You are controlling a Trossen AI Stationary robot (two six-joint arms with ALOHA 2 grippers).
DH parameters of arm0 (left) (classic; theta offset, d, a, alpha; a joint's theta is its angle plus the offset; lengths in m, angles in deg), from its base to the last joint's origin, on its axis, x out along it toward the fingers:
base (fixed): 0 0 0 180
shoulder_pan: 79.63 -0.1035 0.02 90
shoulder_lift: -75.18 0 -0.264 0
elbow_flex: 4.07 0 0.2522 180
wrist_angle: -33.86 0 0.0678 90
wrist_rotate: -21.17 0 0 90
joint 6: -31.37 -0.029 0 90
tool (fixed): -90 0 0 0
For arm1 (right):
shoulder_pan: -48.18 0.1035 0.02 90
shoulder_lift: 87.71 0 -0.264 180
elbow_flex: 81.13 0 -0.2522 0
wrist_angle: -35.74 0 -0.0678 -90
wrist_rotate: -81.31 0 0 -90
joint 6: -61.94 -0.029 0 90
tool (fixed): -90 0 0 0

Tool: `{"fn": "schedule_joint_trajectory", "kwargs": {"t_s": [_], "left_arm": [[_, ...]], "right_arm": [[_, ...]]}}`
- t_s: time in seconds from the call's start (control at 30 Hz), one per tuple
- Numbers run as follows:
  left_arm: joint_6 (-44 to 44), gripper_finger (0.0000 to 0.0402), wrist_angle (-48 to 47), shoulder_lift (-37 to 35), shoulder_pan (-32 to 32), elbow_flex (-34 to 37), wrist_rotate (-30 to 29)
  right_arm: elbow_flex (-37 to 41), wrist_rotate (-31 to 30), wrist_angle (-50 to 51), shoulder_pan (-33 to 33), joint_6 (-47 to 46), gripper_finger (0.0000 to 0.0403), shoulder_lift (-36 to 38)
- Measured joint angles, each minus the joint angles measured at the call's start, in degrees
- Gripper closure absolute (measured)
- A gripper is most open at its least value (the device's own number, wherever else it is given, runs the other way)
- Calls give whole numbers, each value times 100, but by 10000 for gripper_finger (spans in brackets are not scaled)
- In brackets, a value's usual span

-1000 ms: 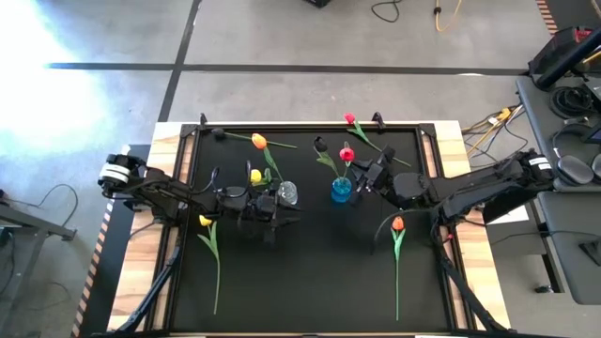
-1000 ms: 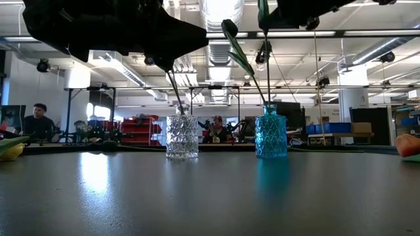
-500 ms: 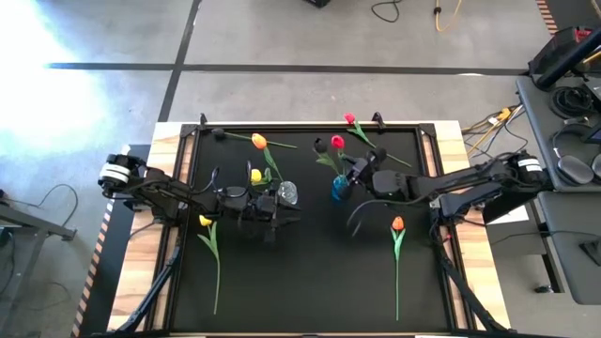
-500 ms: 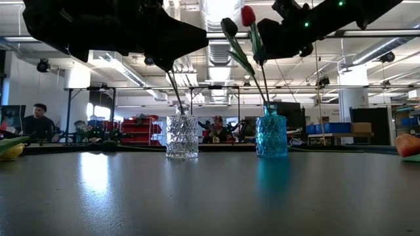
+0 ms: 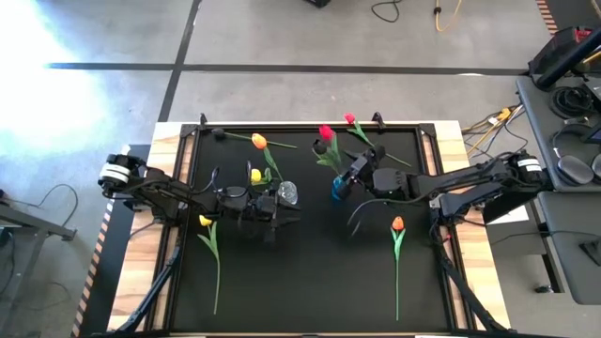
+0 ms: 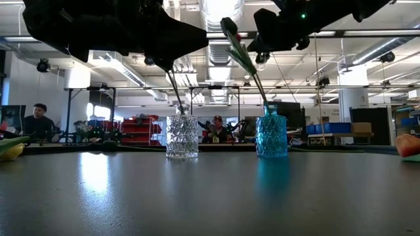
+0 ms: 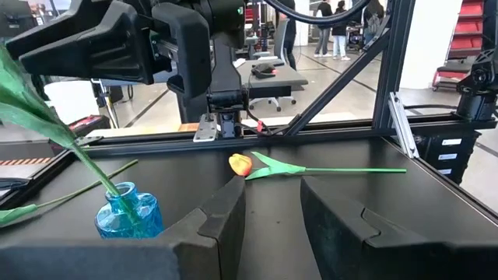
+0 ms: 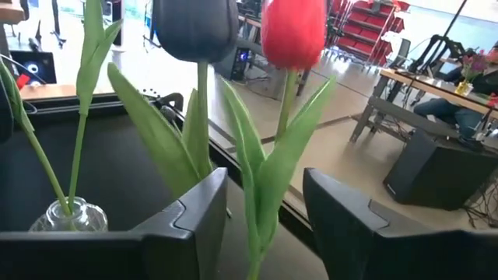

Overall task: Sort flowers into vase by color
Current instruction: Put the orange flower into the transparent vase

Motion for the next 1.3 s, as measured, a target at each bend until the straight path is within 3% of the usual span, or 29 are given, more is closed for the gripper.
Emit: {"fn": "schedule_joint_trajectory", "kwargs": {"t_s": [0.6, 0.77, 0.9, 1.0, 1.13, 1.3], "left_arm": [[-25, 290, -48, -59, 117, 0, 18], [-163, 290, -472, -340, 291, 0, 207], [-144, 298, -1362, -760, 465, -57, 206], [-111, 312, -1919, -1009, 641, -120, 100], [75, 329, -2030, -1150, 752, 28, -15], [604, 356, -931, -1017, 758, 618, -32]], "right_arm": [[-367, -23, 1072, 450, 127, 225, 392], [-367, -51, 1603, 657, 149, 229, 726], [-367, -48, 2291, 848, -235, 256, 1003], [-367, -39, 3298, 1046, -1140, 286, 1265], [-609, 26, 5415, 1399, -3199, 317, 1405], [-1069, 588, 7761, 1789, -5778, 317, 1187]]}}
